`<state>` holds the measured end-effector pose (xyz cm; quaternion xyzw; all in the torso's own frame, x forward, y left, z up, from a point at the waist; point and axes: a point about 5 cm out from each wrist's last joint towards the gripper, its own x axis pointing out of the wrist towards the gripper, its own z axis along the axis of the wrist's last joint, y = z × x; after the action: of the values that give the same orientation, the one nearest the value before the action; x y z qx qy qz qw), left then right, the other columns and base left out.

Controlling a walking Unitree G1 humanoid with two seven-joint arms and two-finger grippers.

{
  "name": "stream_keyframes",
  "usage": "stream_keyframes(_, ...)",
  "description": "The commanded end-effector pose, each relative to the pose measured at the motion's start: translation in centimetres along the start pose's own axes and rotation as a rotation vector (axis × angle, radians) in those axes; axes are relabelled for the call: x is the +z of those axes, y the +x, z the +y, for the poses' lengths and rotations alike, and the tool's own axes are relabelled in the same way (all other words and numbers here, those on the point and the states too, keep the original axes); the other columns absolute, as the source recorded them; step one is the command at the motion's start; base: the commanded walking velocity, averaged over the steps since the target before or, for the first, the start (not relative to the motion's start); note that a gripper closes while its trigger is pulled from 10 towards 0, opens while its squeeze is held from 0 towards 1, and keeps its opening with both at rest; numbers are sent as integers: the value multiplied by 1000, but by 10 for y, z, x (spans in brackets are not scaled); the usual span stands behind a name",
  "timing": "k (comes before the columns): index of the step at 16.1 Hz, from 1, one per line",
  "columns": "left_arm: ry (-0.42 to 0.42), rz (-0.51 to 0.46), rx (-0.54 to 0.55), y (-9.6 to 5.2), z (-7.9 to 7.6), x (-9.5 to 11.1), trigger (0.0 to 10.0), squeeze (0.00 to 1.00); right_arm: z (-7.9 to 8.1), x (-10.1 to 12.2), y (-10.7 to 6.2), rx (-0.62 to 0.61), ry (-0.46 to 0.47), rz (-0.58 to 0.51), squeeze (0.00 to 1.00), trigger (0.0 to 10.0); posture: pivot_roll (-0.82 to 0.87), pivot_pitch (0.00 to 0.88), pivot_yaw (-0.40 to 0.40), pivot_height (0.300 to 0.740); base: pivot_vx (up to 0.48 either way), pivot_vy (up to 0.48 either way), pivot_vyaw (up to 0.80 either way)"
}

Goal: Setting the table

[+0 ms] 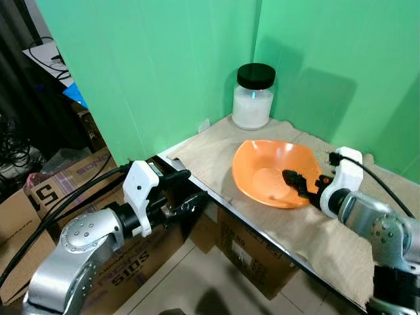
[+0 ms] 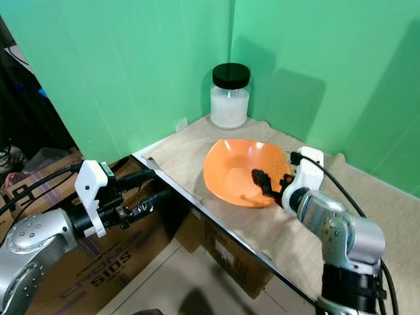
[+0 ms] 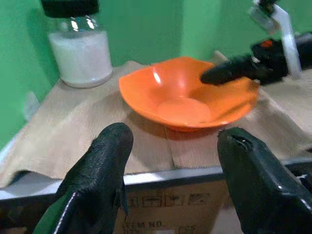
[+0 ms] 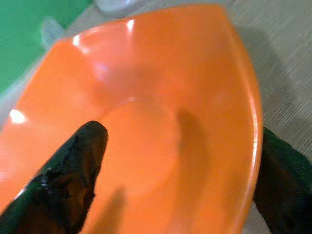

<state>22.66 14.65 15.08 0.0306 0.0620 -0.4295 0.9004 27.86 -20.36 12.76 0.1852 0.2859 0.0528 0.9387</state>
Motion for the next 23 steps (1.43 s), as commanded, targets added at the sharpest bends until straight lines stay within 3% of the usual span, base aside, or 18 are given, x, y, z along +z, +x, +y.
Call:
stream_keyframes(1,4,2,-25,-2,-2,3,10000,0,-2,1,0,2,47,10,0,0,1,0,47,740,0,0,0)
stream_keyframes(4,-2,17,-62,-5,-4,3,10000,0,-4,-1,0,10,124,38,0,0,3,0,45,740,0,0,0)
stream_keyframes(8,4,26,-67,-6,-2,3,10000,0,-2,-5,1,20,161,70,0,0,4,0,44,740,0,0,0)
stream_keyframes(23,20,40,-58,-7,0,2,10000,0,-4,-7,1,0,214,85,0,0,8,0,44,740,0,0,0)
